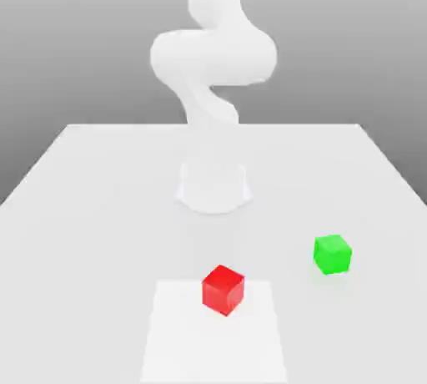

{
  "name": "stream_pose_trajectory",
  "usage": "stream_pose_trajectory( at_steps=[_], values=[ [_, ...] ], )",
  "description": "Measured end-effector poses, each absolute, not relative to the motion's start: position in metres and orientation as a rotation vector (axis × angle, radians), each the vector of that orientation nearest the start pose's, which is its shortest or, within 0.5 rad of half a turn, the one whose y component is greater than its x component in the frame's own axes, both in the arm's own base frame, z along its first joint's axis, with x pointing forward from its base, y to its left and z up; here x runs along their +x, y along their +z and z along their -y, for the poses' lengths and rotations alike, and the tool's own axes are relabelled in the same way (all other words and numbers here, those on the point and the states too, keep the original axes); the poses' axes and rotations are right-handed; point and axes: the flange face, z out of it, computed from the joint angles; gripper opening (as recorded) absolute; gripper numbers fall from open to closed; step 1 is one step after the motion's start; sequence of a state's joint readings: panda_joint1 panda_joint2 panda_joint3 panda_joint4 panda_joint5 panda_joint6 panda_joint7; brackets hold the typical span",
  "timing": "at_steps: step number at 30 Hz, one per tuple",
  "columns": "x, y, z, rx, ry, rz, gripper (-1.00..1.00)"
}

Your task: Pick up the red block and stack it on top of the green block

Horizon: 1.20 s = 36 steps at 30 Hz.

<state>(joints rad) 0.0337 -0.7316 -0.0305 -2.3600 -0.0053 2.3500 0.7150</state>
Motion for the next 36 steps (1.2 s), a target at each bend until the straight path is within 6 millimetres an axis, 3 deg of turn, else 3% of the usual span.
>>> stream_pose_trajectory(
  at_steps=[4,9,13,18,24,25,31,36],
  values=[
    [0.414,0.562,0.002,-2.741,-0.785,-0.75,0.0],
    [0.427,0.437,-0.006,-2.938,-0.556,-0.464,0.0],
    [0.411,0.336,-0.013,-3.056,-0.339,-0.188,0.0],
    [0.361,0.215,-0.017,-3.13,-0.041,0.196,0.0],
    [0.353,0.154,-0.016,-3.133,-0.003,0.245,0.0],
    [0.352,0.147,-0.016,-3.133,-0.001,0.243,-1.0],
    [0.351,0.143,-0.016,-3.133,0.002,0.243,-1.0],
    [0.354,0.176,-0.016,-3.132,-0.001,0.246,-1.0]
  ],
)
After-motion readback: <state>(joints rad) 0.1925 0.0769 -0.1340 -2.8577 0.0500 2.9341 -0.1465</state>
